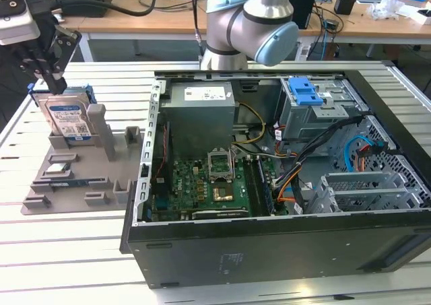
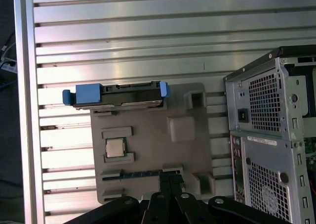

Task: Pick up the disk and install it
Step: 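Reach for the disk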

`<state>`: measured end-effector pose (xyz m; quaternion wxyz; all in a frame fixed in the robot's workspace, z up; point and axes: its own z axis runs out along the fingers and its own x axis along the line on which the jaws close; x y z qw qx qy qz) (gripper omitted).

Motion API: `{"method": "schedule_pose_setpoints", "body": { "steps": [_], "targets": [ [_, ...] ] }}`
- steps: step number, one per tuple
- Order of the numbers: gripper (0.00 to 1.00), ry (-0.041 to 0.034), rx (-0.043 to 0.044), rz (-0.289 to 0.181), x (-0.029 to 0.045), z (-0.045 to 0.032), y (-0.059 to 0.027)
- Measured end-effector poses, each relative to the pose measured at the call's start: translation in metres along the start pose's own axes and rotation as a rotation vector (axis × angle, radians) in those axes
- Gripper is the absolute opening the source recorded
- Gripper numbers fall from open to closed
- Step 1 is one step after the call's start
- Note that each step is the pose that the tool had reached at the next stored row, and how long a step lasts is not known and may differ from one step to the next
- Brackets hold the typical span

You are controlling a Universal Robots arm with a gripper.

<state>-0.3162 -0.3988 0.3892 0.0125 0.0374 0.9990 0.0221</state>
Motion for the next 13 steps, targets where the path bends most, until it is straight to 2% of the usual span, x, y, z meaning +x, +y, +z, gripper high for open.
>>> {"method": "schedule_pose_setpoints", "body": {
  "steps": [13],
  "targets": [
    [0.1, 0.0001, 0.0, 0.0, 0.0119, -0.0001, -0.0009]
  ]
}}
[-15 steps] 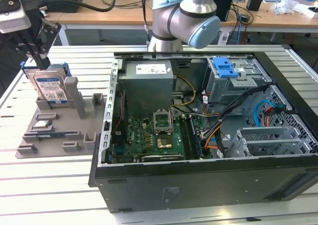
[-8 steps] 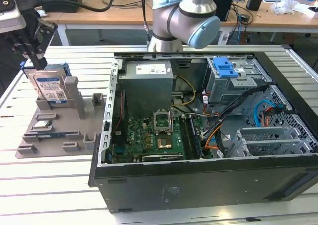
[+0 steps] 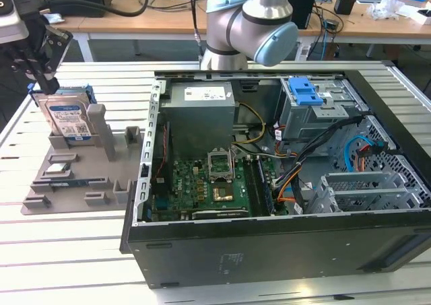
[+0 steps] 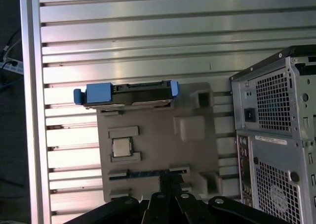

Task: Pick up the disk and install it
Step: 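Reach for the disk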

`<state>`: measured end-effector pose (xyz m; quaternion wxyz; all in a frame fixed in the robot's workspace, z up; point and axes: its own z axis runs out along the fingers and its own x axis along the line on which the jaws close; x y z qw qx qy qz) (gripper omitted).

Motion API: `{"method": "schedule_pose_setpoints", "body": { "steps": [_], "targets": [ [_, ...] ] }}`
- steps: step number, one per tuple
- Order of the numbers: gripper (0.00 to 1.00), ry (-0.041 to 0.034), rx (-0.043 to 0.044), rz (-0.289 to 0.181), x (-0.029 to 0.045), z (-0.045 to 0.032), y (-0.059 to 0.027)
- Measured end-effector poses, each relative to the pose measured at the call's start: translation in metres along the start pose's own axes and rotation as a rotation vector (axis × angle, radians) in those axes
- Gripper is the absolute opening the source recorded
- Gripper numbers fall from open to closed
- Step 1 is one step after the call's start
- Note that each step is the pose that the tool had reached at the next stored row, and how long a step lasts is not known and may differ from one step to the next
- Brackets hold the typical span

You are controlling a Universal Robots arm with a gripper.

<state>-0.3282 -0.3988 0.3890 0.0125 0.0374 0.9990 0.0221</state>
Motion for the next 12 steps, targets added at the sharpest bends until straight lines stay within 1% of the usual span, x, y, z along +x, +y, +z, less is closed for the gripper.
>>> {"method": "schedule_pose_setpoints", "body": {
  "steps": [9, 12],
  "targets": [
    [0.1, -0.0001, 0.0, 0.0, 0.0061, 0.0, -0.0005],
    [0.1, -0.0001, 0.0, 0.0, 0.0095, 0.0, -0.0007]
  ]
}}
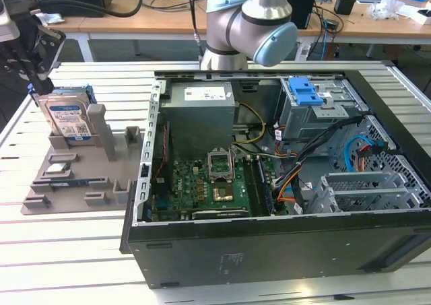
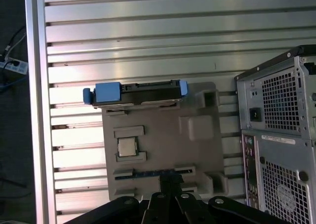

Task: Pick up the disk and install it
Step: 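Reach for the disk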

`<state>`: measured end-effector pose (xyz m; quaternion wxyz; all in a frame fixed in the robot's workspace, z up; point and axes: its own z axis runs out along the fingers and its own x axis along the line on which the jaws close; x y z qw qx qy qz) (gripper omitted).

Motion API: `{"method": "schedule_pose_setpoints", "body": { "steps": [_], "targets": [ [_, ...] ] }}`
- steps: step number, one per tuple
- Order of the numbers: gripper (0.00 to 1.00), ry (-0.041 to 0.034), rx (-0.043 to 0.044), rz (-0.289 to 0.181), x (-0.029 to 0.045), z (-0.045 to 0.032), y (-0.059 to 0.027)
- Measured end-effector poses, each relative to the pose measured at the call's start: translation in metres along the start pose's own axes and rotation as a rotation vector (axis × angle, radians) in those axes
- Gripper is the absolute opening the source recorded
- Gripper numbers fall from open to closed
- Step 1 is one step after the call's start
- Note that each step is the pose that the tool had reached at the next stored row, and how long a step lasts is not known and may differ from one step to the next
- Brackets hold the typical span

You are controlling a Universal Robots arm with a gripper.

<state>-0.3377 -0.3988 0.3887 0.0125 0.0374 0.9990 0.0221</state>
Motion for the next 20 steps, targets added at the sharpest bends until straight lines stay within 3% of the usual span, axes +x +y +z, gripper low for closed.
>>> {"method": "schedule_pose_setpoints", "body": {
  "steps": [8, 12, 17, 20],
  "targets": [
    [0.1, 0.0, -0.0001, 0.0, 0.0078, 0.0001, 0.0001],
    [0.1, 0.0, 0.0, 0.0, 0.0125, 0.0006, 0.0062],
    [0.1, 0.0003, 0.0006, 0.0, 0.0236, 0.0038, 0.0115],
    [0.1, -0.0002, 0.0012, 0.0, 0.0258, 0.0053, 0.0172]
  ]
}}
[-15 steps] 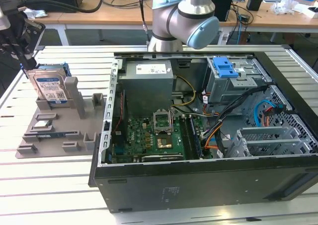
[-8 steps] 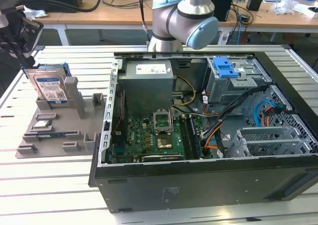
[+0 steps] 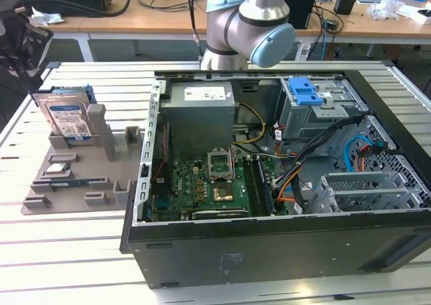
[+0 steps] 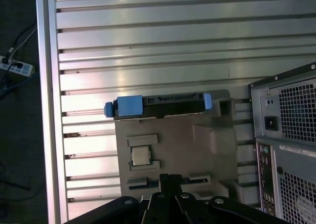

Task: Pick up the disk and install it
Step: 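Reach for the disk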

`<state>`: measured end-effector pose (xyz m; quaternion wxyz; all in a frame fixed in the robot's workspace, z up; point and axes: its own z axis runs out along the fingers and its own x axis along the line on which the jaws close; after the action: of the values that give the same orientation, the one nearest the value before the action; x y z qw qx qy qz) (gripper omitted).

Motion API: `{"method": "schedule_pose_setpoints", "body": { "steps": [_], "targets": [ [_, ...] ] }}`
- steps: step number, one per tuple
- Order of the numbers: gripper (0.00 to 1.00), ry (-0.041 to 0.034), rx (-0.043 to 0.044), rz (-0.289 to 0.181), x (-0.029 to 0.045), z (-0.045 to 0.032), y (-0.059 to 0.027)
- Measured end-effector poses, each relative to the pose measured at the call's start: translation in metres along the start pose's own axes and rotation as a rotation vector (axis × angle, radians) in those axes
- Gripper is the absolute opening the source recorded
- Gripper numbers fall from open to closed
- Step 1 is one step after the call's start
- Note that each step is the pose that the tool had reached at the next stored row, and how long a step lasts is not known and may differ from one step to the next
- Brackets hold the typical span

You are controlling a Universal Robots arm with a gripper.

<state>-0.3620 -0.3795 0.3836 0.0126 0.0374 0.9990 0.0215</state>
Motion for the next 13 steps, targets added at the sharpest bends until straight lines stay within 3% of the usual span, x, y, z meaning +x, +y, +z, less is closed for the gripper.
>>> {"method": "schedule_pose_setpoints", "body": {
  "steps": [5, 13],
  "targets": [
    [0.1, 0.0001, 0.0002, 0.0, 0.0083, 0.0011, 0.002],
    [0.1, 0.0001, 0.0003, 0.0, 0.009, 0.0012, 0.0021]
  ]
}}
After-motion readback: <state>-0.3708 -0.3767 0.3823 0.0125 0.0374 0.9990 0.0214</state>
